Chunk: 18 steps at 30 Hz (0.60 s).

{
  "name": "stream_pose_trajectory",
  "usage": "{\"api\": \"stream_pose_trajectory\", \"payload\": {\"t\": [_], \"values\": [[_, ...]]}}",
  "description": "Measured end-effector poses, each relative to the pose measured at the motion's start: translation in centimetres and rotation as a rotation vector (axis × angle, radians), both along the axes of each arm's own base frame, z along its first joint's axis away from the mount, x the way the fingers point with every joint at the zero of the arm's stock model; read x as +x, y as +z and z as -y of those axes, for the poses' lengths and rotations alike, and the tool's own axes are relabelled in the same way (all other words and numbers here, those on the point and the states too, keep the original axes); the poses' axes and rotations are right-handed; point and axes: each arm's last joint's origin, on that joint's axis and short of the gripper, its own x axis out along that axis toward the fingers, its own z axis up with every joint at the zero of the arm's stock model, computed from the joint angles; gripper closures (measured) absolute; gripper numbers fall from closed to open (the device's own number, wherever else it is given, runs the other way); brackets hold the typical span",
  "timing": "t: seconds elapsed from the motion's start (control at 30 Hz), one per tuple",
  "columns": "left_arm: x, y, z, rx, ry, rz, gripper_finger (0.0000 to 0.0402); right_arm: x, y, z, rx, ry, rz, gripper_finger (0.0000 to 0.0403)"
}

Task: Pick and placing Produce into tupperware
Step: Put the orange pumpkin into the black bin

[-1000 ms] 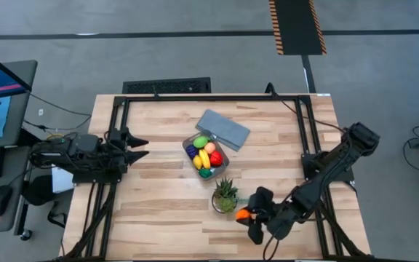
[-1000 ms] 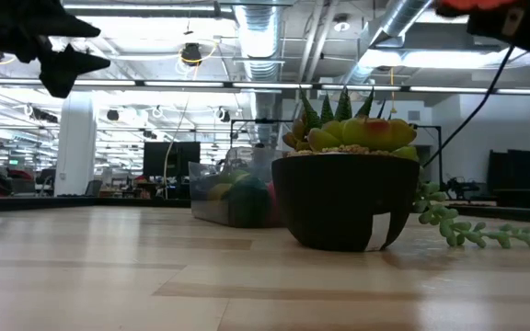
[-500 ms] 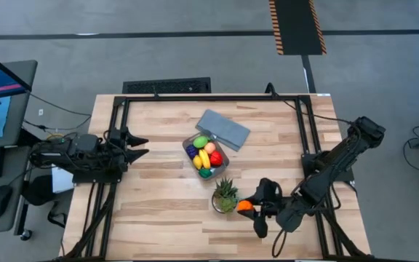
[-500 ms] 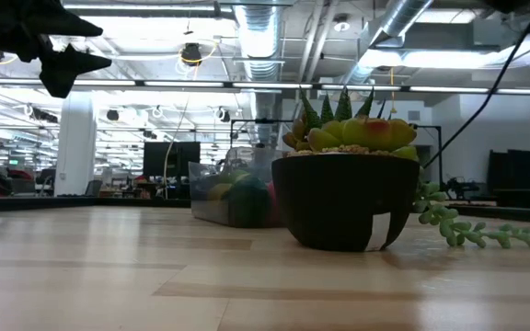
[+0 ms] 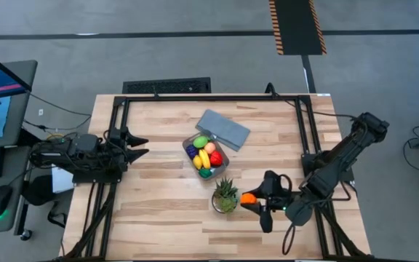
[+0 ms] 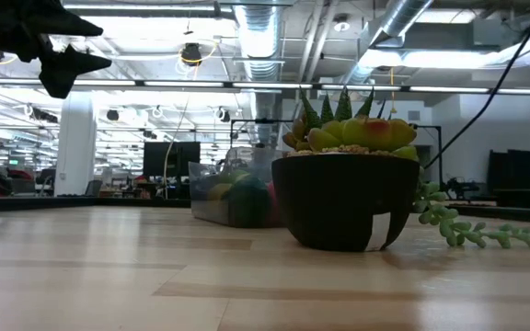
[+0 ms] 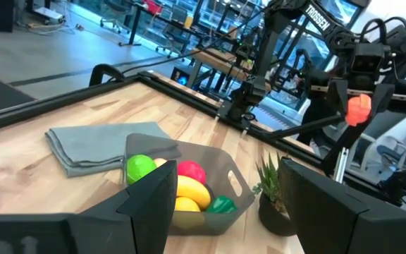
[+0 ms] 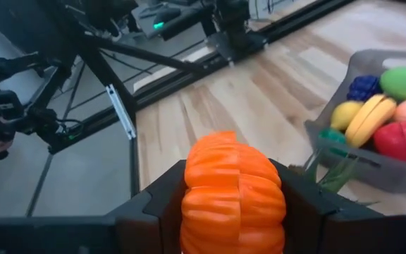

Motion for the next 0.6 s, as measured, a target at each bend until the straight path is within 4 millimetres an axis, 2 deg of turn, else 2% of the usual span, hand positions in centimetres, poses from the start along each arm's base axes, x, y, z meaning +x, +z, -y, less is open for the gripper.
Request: {"api": "stream_pose_trajectory", "payload": {"t": [0.23,0.6], "values": [[0.0,0.0,-0.1,-0.008,0.021,0.002,0.0168,-0.1,0.5,1.0,-0.056,-0.019,0.0,0.0212],[0.0,0.0,-0.1,-0.012,0.026,0.004,0.0168,1.0,-0.2,3.3,-0.142,-0.091,-0.081,0.0207]]}}
